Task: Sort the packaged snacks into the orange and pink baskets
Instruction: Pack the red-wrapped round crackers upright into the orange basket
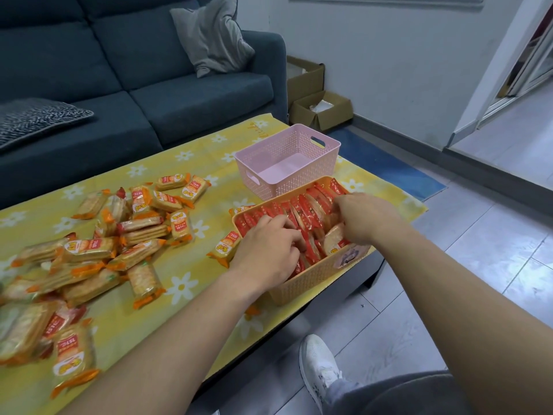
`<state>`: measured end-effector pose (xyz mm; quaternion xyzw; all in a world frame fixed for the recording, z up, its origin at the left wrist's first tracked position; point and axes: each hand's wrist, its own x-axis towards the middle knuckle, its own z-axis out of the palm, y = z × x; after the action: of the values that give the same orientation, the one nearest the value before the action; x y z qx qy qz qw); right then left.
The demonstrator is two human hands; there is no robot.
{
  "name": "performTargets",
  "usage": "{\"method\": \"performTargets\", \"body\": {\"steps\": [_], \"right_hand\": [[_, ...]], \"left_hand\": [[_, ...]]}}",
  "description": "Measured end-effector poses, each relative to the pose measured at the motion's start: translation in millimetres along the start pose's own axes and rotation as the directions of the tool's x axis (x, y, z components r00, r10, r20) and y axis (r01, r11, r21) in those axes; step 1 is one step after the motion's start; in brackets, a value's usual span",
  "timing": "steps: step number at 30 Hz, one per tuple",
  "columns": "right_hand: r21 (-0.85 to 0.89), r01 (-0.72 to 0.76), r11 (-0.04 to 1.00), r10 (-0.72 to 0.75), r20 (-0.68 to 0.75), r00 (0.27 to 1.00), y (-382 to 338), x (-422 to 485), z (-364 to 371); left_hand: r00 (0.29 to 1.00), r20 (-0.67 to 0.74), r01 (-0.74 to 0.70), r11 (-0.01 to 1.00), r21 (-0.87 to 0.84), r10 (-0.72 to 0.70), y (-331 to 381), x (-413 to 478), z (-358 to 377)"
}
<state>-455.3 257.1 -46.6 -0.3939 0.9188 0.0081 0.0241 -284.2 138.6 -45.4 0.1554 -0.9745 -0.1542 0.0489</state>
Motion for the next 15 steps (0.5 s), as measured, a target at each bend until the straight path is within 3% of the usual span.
{"method": "performTargets", "body": {"steps": [5,7,9,12,15], "right_hand": [[-0.015,0.036,0.999,-0.035,0.082,0.996,7,-8,-21],[0.07,0.059,0.996,-0.064,0.081,0.995,16,-14,-36],[0.272,0.046,0.961,-0.061,0.048,0.997,27,-22,-49],[0.67,-0.004,0.743,-0.066,0.079,0.995,32,-33,-59],[0.818,-0.077,0.57,-0.095,0.159,0.983,23,-34,-52]], "left_hand": [[1.0,0.005,-0.015,1.0,0.011,0.015,-1,-1,-1],[1.0,-0.015,-0.002,1.0,-0.021,0.002,-1,0,1],[0.991,-0.129,0.002,0.994,-0.11,-0.016,1,1,1],[0.984,-0.176,-0.047,0.908,-0.417,-0.03,10,4,-6],[0.99,-0.117,-0.128,0.829,-0.545,0.076,22,5,-11]]}}
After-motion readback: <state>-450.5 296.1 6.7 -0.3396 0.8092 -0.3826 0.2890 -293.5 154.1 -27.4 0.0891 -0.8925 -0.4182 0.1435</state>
